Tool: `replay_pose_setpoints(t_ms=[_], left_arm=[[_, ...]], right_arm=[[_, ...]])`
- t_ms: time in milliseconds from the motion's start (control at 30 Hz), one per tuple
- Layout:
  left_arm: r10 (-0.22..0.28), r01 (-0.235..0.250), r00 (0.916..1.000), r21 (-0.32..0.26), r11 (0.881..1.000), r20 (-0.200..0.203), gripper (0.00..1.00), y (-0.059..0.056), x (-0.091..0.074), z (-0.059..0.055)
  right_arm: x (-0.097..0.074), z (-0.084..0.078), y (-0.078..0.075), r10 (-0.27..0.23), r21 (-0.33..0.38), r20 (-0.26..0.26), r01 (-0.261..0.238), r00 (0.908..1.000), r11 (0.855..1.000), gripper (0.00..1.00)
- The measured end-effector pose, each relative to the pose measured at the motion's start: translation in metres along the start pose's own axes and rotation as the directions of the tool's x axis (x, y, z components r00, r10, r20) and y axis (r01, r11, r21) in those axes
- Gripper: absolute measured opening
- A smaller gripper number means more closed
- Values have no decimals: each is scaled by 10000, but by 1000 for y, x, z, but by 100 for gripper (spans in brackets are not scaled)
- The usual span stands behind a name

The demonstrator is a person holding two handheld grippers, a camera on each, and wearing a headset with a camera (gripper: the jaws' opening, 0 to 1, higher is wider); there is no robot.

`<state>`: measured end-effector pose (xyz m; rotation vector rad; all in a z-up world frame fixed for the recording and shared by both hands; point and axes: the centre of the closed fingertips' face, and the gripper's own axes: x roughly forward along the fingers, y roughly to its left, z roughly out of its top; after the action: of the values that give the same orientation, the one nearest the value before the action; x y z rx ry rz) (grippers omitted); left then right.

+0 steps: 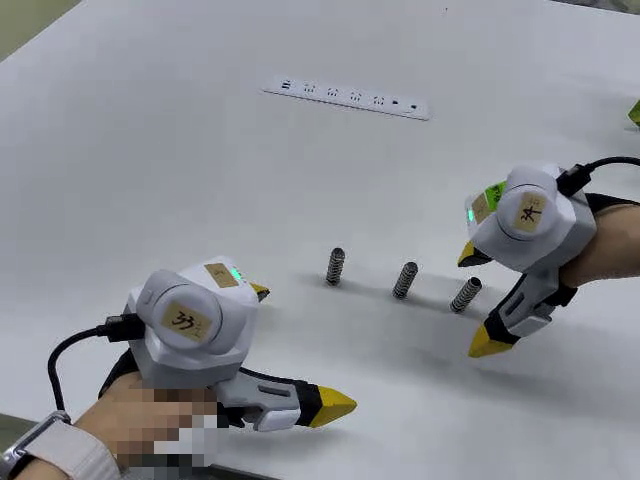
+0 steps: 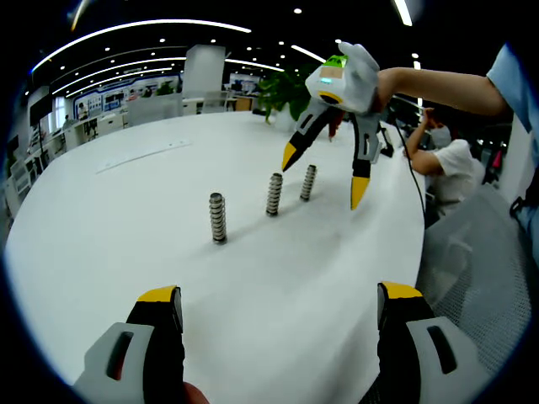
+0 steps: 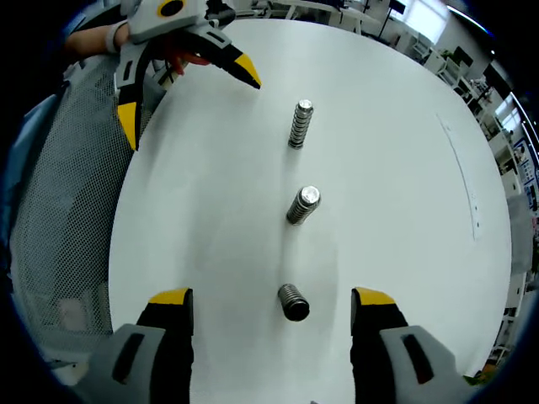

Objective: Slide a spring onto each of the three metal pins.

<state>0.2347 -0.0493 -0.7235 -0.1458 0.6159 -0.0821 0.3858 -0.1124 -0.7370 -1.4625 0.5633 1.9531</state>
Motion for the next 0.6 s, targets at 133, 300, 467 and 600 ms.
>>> replay_pose_setpoints(t_ms=[133, 300, 467, 600], left_arm=[[59, -60, 10000, 23, 10000, 23, 98, 2, 0, 0], [152, -153, 9999, 45, 9999, 53, 100, 2, -1, 1], [204, -205, 9998, 147, 9997, 78, 100, 2, -1, 2], [228, -230, 9997, 163, 9996, 93, 100, 3, -1, 2]], right_arm=[[0, 5, 3, -214, 349, 666, 191, 9975, 9992, 90], [-7, 9, 10, -420, 704, 1171, 339, 9922, 9969, 95], [-11, 6, 15, -691, 1043, 1492, 538, 9864, 9931, 98], [-14, 3, 19, -856, 1272, 1635, 650, 9828, 9897, 98]])
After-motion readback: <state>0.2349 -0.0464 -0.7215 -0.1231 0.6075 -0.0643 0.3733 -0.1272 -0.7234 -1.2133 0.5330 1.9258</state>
